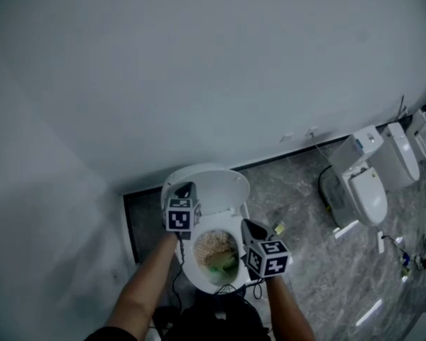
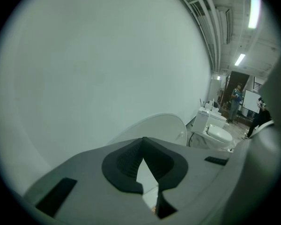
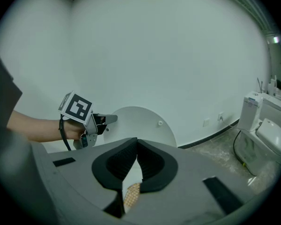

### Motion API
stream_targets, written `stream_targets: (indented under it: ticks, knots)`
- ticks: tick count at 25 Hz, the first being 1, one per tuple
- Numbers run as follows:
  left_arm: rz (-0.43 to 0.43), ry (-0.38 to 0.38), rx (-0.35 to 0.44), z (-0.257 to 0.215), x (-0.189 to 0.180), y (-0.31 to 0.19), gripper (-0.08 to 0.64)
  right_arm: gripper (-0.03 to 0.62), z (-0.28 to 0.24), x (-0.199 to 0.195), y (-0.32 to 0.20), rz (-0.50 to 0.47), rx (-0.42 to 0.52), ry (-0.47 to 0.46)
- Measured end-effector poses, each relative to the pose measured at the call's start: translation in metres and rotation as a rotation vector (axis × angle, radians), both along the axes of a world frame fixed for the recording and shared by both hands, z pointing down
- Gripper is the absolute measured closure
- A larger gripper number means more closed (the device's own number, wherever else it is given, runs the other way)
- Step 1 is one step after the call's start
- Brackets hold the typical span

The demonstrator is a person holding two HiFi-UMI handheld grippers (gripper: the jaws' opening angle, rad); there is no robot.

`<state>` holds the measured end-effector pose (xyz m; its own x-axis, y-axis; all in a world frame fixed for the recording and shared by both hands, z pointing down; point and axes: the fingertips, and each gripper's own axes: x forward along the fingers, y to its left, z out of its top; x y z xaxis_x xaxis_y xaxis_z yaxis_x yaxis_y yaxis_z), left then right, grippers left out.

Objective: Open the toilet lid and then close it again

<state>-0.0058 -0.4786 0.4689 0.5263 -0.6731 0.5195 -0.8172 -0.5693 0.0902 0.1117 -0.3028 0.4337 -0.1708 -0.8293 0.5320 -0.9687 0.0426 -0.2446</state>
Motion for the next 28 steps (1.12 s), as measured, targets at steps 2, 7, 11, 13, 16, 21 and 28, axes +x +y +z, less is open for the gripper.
stream_targets:
  ticks: [2, 7, 11, 13, 16, 21, 28]
  knots:
    - [0.006, -0.005, -0.001, 0.003, 0.0, -0.004, 0.552, 0.581, 0.002, 0.001, 0.001, 0.009, -0.004, 0.001]
    - [0.03, -0.005, 0.001, -0.002, -0.002, 0.0, 0.552, 0.581, 0.001, 0.0, 0.004, 0.027, -0.009, -0.004]
    - [0.075, 0.002, 0.002, -0.011, -0.007, 0.019, 0.552, 0.581, -0.005, -0.005, 0.003, 0.025, 0.007, -0.002]
    - [0.096, 0.008, 0.003, -0.015, -0.011, 0.029, 0.552, 0.58, -0.01, -0.007, 0.002, 0.021, 0.016, 0.001]
    - [0.119, 0.015, 0.011, -0.022, -0.018, 0.042, 0.552, 0.581, -0.019, -0.01, 0.003, 0.014, 0.035, 0.001]
    - [0.124, 0.03, 0.04, -0.036, -0.032, 0.055, 0.552, 0.581, -0.032, -0.025, 0.005, -0.006, 0.074, -0.003]
    - [0.097, 0.022, 0.089, -0.051, -0.061, 0.047, 0.552, 0.581, -0.058, -0.049, 0.002, -0.042, 0.144, -0.003]
